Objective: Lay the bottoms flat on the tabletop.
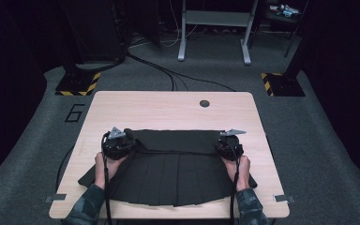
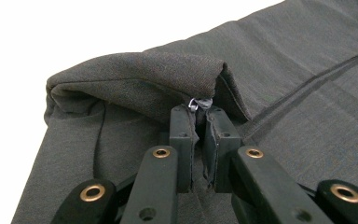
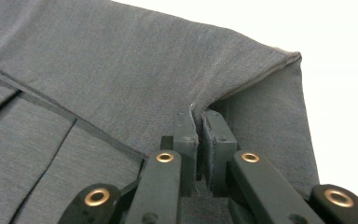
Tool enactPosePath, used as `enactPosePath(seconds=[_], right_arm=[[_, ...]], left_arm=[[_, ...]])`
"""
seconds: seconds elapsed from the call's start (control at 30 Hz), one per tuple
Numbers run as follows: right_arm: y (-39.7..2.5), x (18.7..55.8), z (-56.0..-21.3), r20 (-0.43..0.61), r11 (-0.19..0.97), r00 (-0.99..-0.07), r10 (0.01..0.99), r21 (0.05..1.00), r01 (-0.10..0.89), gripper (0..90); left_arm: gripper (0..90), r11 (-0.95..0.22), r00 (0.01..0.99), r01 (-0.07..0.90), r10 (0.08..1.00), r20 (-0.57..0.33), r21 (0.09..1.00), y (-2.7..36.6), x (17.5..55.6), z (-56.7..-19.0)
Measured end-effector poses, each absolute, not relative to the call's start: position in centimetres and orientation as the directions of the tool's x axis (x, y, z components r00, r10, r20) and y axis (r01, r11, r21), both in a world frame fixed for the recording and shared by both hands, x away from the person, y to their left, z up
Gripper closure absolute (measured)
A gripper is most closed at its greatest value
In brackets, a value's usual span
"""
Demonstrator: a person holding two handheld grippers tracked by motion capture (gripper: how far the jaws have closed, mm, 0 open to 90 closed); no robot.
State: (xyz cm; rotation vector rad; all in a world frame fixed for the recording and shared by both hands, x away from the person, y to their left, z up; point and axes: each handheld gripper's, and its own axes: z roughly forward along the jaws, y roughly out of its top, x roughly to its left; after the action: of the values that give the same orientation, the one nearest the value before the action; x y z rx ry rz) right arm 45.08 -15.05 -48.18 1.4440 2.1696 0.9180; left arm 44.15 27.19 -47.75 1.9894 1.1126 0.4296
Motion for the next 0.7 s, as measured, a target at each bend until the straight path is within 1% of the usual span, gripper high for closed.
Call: enactPosePath(seconds=[0.1,0.17,0.27,0.4,0.43,0.47,0.5,0.53,0.57,0.6,0.63,0.7], right_arm=[[-15.1,45.2,-47.6,0.038,0.264,-0.407,0.913,0.706,0.657,85.4],[-15.1,45.6,-47.0,0.033,0.270,-0.411,0.911,0.707,0.654,85.6],[-14.9,47.1,-45.7,0.019,0.284,-0.419,0.908,0.709,0.646,85.7],[-14.4,51.1,-43.3,0.012,0.275,-0.400,0.917,0.708,0.651,85.7],[-14.3,52.1,-42.9,0.018,0.265,-0.391,0.920,0.707,0.656,85.7],[-14.1,53.8,-42.3,0.032,0.240,-0.368,0.929,0.704,0.668,85.3],[-14.0,54.8,-42.0,0.040,0.227,-0.356,0.934,0.701,0.676,83.6],[-13.9,56.3,-41.9,0.044,0.202,-0.321,0.946,0.696,0.689,79.7],[-13.9,56.9,-41.7,0.043,0.188,-0.300,0.953,0.690,0.698,72.9],[-13.9,57.4,-41.6,0.043,0.169,-0.270,0.962,0.682,0.712,66.5],[-14.1,57.7,-41.5,0.058,0.149,-0.254,0.965,0.679,0.719,64.8],[-14.4,57.4,-41.3,0.057,0.138,-0.241,0.969,0.682,0.718,55.3]], left_arm=[[82.8,-0.307,0.566,0.552,0.821,-0.078,0.776,27.4,44.5,-47.5],[82.8,-0.293,0.567,0.558,0.818,-0.099,0.776,27.5,45.0,-47.3],[82.9,-0.291,0.565,0.557,0.819,-0.098,0.777,27.5,46.6,-46.4],[82.9,-0.303,0.542,0.559,0.838,-0.064,0.772,27.2,50.3,-44.6],[82.9,-0.253,0.504,0.575,0.859,-0.092,0.778,27.1,51.9,-44.3],[82.8,-0.229,0.484,0.592,0.867,-0.114,0.773,27.2,52.8,-44.1],[81.9,-0.183,0.434,0.610,0.891,-0.132,0.771,27.3,54.1,-44.0],[77.4,-0.160,0.410,0.627,0.900,-0.148,0.763,27.5,54.7,-43.9],[68.8,-0.133,0.377,0.649,0.912,-0.164,0.749,27.7,55.3,-43.8],[57.1,-0.111,0.344,0.665,0.923,-0.172,0.738,28.0,55.7,-43.7],[49.5,-0.095,0.331,0.670,0.926,-0.182,0.737,28.3,55.6,-43.6],[40.8,-0.085,0.322,0.672,0.928,-0.187,0.736,29.0,55.0,-43.6]])
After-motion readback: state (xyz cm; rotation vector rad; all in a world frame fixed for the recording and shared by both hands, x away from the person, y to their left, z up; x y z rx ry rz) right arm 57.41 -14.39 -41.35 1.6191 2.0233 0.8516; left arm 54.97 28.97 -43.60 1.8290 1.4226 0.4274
